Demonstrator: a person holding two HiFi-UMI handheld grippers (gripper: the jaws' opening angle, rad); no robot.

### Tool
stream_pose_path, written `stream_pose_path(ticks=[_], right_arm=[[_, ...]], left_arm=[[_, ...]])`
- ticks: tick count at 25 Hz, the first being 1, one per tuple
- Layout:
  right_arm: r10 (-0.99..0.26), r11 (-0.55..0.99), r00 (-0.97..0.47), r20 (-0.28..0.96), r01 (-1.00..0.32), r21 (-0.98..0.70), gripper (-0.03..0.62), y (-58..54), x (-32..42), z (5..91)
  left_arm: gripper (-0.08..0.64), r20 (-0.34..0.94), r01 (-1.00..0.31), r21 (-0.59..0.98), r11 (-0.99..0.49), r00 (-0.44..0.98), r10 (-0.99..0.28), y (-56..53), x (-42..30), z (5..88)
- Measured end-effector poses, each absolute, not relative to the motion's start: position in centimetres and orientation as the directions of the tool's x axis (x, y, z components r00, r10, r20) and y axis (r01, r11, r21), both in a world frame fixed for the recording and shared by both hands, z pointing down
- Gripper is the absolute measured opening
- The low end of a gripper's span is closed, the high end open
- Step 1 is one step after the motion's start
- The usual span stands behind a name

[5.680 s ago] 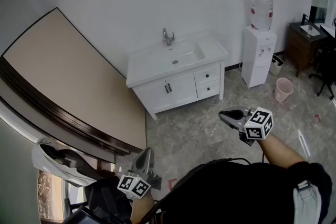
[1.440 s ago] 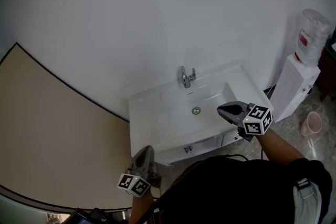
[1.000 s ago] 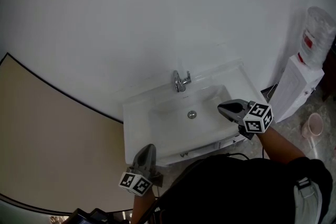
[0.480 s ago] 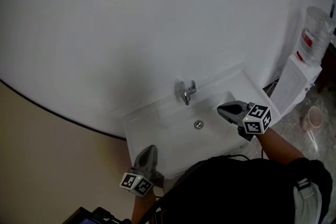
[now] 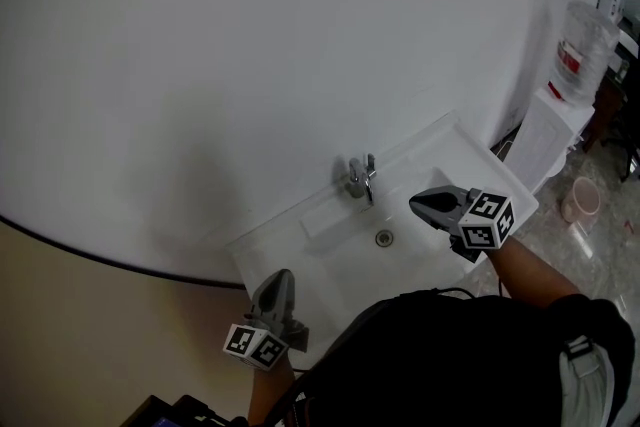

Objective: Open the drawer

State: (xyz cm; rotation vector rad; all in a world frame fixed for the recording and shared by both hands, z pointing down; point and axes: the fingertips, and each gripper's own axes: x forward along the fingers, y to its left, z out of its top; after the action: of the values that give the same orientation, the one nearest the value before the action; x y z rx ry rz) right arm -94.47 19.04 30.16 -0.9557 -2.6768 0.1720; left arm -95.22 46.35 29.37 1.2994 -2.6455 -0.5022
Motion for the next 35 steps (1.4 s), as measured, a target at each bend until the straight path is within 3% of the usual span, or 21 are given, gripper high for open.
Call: stream_pose_path(ticks=[11,25,35], right_arm=[[0.597,0.802,-0.751,0.282,0.559,-0.210,-0.002,16.6,-97.2,31.6],[0.749,0.663,-0.613,0.253,0.683,-0.307,-0.002,7.7,-100.7,37.2],[0.678,0.733,-0.685,0.268,0.600,-0.321,-0.002,0.7,-98.4,41.3]], left_arm=[[-0.008,0.008,-0.755,0.407,0.514,-0.560,-0.828,43.6,-99.4,31.9],[-0.008,0.121,-0.687,0.400,0.607,-0.617,-0.778,30.3,-99.4,33.8],[-0.008,0.222,-0.748,0.409,0.523,-0.474,-0.852,21.8,-99.7,37.9]])
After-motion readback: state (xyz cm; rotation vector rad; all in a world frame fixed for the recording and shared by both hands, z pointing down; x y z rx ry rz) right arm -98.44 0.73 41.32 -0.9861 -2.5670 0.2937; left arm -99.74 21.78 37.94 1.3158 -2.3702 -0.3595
